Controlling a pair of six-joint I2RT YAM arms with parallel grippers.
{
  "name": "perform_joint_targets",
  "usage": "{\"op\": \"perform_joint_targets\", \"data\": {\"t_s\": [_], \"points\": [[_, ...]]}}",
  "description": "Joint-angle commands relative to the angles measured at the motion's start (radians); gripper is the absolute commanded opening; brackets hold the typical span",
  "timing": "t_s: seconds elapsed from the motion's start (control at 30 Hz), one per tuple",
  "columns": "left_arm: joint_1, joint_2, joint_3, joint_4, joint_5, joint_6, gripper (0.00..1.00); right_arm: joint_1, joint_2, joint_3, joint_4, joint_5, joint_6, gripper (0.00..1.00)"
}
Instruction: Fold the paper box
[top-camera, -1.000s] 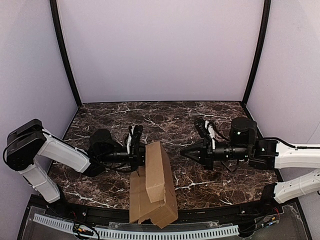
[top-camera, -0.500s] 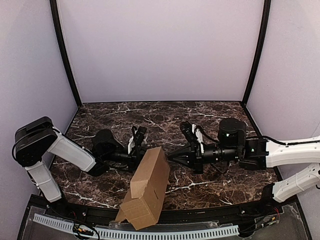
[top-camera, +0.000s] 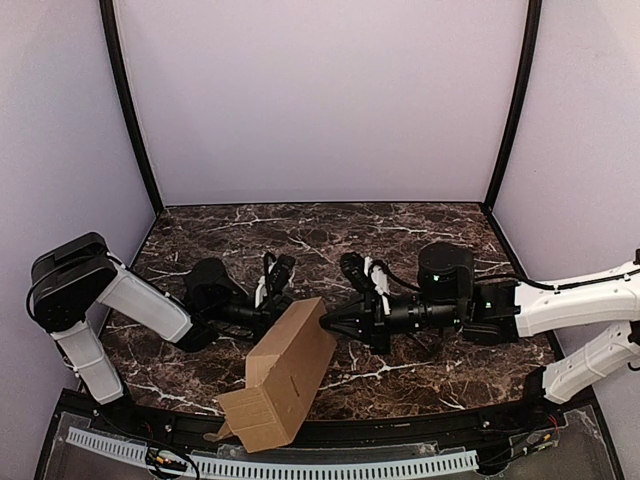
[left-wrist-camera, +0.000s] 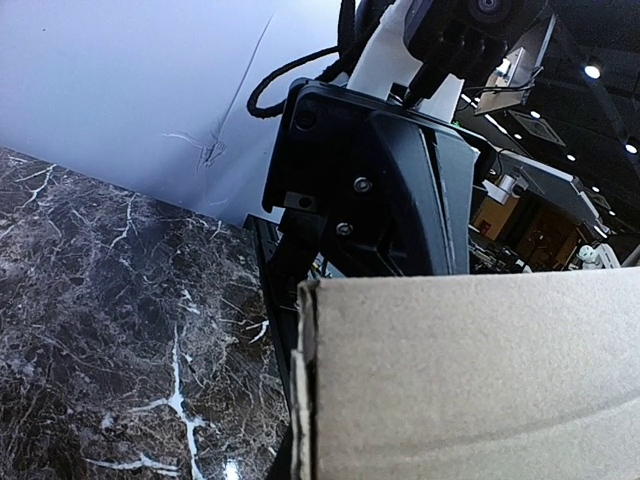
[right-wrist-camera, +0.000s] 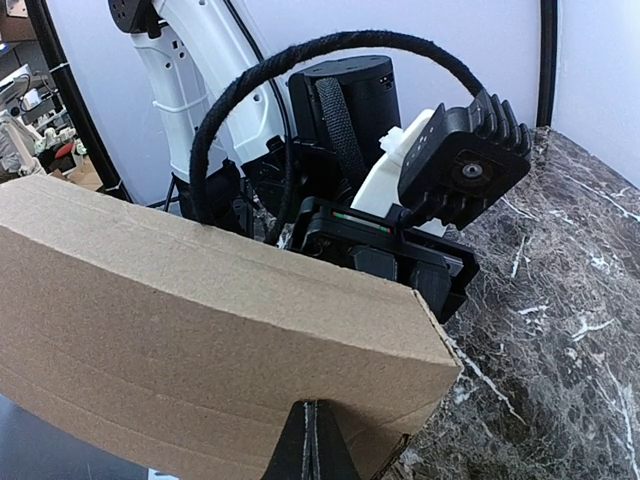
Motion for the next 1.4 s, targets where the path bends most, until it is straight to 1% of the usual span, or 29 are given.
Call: {"op": "perform_joint_targets", "data": {"t_s": [0.0, 0.1, 0.53, 0.83, 1.07, 1.23, 1.37], "points": [[-0.003, -0.011, 0.016, 0.309, 0.017, -0.029, 0.00, 0.018, 0.019, 0.009, 0.035, 0.036, 0.000, 0.00], [-0.003, -0.025, 0.012, 0.309, 0.021, -0.031, 0.00, 0.018, 0.016, 0.001, 0.022, 0.070, 0.002, 0.00], [-0.003, -0.102, 0.000, 0.309, 0.032, -0.047, 0.00, 0.024, 0.019, -0.056, 0.035, 0.137, 0.039, 0.00], [-0.003, -0.119, -0.003, 0.310, 0.041, -0.052, 0.00, 0.044, 0.051, -0.022, 0.014, 0.155, 0.021, 0.00], [-0.004, -0.134, 0.003, 0.309, 0.042, -0.059, 0.00, 0.066, 0.097, -0.006, 0.064, 0.092, 0.032, 0.00], [-0.005, -0.139, 0.019, 0.309, 0.045, -0.064, 0.00, 0.069, 0.140, 0.015, 0.139, 0.018, 0.057, 0.00], [-0.009, -0.145, 0.016, 0.309, 0.037, -0.065, 0.00, 0.068, 0.148, 0.029, 0.133, 0.012, 0.058, 0.00]]}}
